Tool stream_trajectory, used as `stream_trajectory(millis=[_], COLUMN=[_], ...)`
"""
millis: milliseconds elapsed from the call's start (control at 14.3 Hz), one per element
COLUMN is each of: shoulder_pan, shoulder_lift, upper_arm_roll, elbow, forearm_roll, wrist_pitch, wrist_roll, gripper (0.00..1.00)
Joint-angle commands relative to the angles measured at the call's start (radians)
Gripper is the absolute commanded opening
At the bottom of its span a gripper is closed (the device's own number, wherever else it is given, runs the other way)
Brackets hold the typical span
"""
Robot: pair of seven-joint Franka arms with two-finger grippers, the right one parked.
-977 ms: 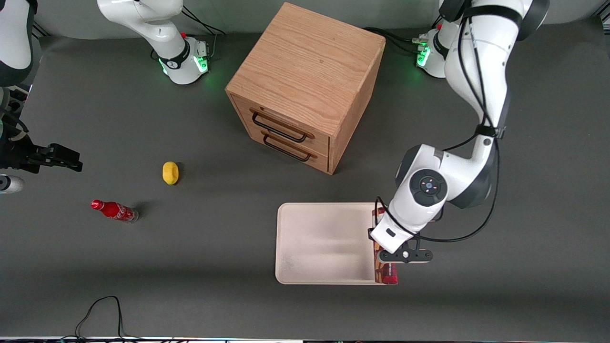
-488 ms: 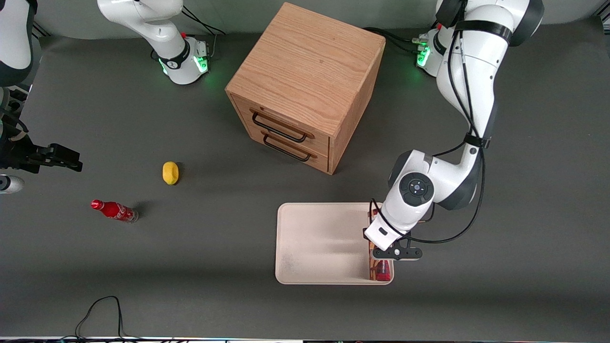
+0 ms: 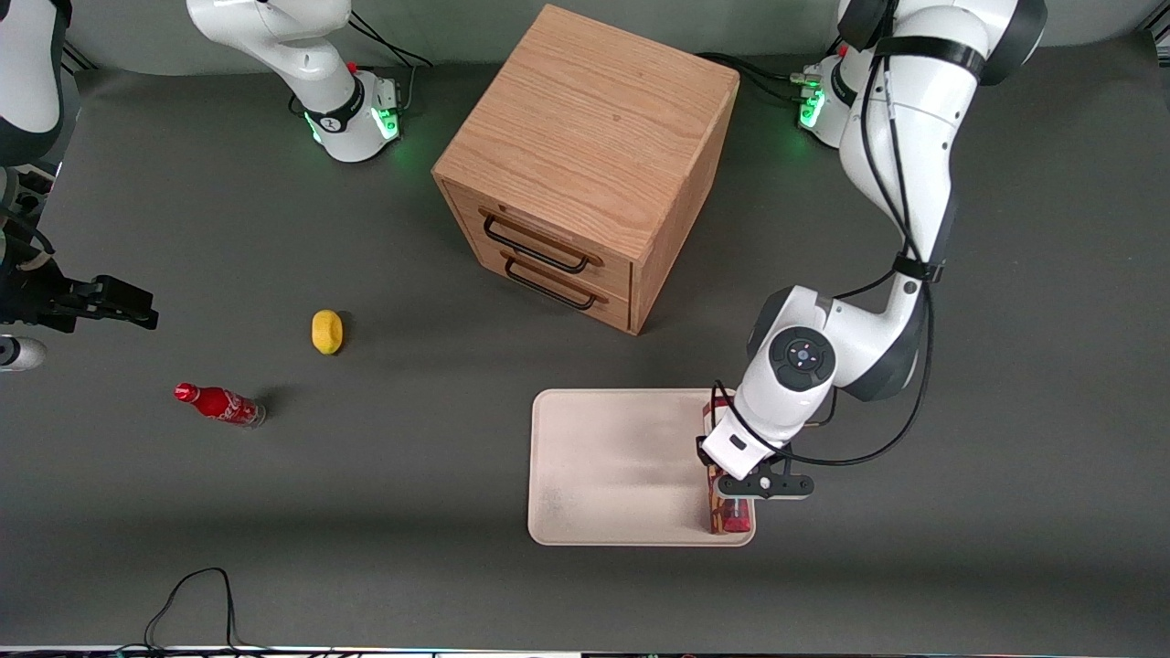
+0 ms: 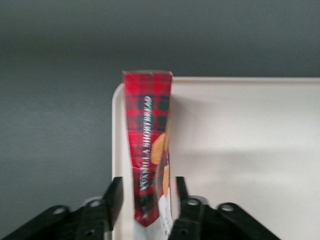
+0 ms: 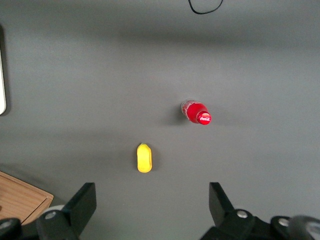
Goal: Place red cookie box on tray
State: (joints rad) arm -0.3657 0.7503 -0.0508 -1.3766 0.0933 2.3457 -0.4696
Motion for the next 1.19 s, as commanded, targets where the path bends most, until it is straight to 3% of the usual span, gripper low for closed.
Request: stream_trajectory(millis=[0,349,558,767,1116], shoulder_pan=[0.049,0.177,0.255,0.330,0.358], shoulder_lift=[-0.156,-0.440,-0.593,-0.702,-0.854], upper_arm_roll=[0.002,0.000,0.000,0.002,0.002], elbow=[-0.044,-0.186,-0.274,-0.291,-0.369], forearm_roll=[0.014,-0.032,-0.041,-0.095,-0.098], wrist_pitch=[-0.150,-0.379,-0.478,-0.649,-0.729], wrist_roll=[-0.012,0.054,0.211,0.365,0.399], gripper=[1.00,1.00,1.00,1.00,1.00])
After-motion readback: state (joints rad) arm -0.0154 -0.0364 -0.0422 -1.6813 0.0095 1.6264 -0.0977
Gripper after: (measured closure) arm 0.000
